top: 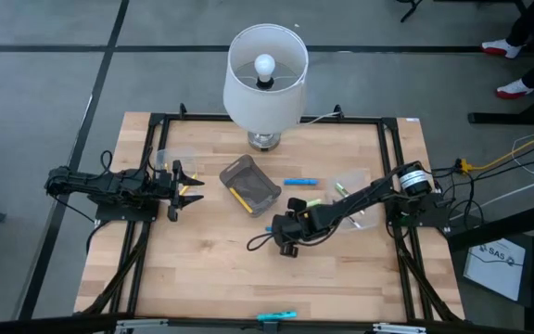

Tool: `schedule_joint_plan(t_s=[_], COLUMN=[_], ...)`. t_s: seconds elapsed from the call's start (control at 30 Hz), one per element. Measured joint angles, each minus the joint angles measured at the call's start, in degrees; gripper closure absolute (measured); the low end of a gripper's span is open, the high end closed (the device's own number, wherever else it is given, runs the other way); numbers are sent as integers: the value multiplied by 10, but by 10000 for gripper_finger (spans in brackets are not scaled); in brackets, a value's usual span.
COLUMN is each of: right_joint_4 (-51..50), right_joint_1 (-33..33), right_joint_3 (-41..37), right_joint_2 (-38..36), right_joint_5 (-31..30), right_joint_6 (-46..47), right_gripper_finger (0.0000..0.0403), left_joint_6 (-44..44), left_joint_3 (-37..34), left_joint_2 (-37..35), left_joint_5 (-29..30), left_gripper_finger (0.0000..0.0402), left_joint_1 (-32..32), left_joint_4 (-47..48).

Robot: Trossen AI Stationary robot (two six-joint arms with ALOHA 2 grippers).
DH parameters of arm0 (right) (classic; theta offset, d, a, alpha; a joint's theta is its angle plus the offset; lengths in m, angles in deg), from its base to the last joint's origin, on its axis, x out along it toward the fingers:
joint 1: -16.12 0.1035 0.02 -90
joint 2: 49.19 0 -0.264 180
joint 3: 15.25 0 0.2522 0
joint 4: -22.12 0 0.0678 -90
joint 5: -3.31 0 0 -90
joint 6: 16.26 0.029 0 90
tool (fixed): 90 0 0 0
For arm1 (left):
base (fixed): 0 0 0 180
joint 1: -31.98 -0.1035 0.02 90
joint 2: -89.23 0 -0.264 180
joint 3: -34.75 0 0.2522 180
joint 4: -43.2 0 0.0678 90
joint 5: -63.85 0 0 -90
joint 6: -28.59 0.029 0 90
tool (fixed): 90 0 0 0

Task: Pick & Place Markers
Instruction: Put the light blue highlighter into the right transparent bin

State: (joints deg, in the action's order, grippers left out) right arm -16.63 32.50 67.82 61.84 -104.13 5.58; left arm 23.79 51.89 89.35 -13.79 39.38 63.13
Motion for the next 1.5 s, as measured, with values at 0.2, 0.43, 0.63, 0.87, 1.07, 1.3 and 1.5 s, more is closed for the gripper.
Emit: schedule_joint_plan(t_s=[0.2, 0.43, 0.63, 0.87, 1.07, 1.3, 1.5], right_joint_4=[9, 44, 47, 52, 56, 79, 129], right_joint_1=[0, 0, 0, 0, 1, 3, 8], right_joint_3=[-10, -12, -12, -12, -12, -12, -12], right_joint_2=[-1, 0, 0, 0, 0, 1, 1], right_joint_5=[-1, 15, 24, 25, 25, 40, 55], right_joint_6=[0, -30, -25, 1, 19, 17, -7], right_gripper_finger=[253, 290, 347, 372, 366, 372, 373], left_joint_6=[0, 0, 0, 0, 0, 0, 0], left_joint_3=[0, 0, 0, 0, 0, 0, 0], left_joint_2=[0, 0, 0, 0, 0, 0, 0], left_joint_5=[0, 0, 0, 0, 0, 0, 0], left_gripper_finger=[205, 205, 205, 205, 205, 205, 205], left_joint_1=[0, 0, 0, 0, 0, 0, 0], left_joint_4=[0, 0, 0, 0, 0, 0, 0])
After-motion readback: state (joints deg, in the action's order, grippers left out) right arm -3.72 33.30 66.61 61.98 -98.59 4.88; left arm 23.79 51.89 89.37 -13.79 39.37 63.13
